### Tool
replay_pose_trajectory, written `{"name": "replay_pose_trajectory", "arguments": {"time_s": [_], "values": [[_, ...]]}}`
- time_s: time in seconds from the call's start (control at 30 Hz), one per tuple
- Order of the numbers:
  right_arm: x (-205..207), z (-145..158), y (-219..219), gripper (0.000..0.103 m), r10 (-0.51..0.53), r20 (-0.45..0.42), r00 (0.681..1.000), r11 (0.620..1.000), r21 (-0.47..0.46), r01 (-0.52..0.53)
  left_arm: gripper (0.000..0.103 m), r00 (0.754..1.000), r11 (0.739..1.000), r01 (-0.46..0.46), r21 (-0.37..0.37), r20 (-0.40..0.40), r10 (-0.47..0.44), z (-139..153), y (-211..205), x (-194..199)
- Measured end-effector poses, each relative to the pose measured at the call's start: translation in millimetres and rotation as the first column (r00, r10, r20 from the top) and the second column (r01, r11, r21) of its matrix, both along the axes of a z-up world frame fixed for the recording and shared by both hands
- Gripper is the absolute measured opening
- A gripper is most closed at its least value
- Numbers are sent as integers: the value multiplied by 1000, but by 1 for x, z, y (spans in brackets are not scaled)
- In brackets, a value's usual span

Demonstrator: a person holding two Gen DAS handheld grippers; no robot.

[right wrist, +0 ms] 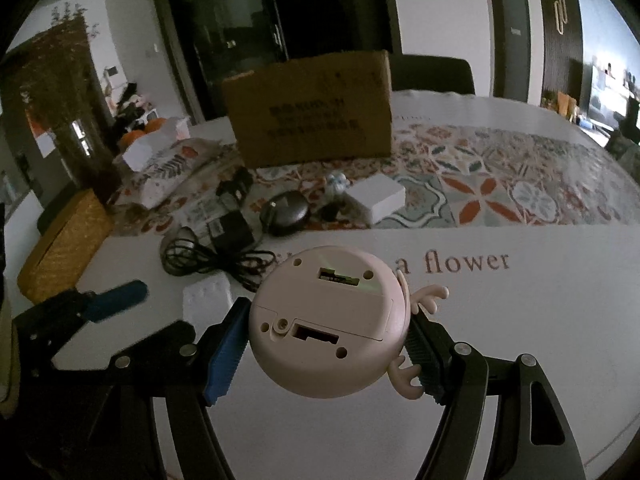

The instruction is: Organize rigid objects

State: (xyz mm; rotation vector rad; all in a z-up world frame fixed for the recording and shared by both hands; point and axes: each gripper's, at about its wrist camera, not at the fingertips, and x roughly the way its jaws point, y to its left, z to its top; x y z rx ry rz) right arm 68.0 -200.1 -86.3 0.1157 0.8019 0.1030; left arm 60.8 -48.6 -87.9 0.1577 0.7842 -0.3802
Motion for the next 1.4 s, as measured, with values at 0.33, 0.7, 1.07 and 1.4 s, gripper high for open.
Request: {"name": "replay_pose_trajectory", "arguments": {"time_s": [0.33,0.7,1.07,1.4], "values": [[9,-15,-4,74,-9,-44,999,1000,-15,9,89,999,1000,-22,-1,-45,22,-17,-5,17],[21,-30,-9,74,-25,-83,996,999,-36,22,89,993,998,-44,39,-112,48,-44,-13,41],[25,-35,-8,74,-21,-97,995,999,-40,17,60,991,998,-57,30,-119,60,-50,-10,43],[21,-32,3,74,19,-82,996,998,-53,-24,50,990,999,-4,-41,-143,-2,-46,4,28]]}}
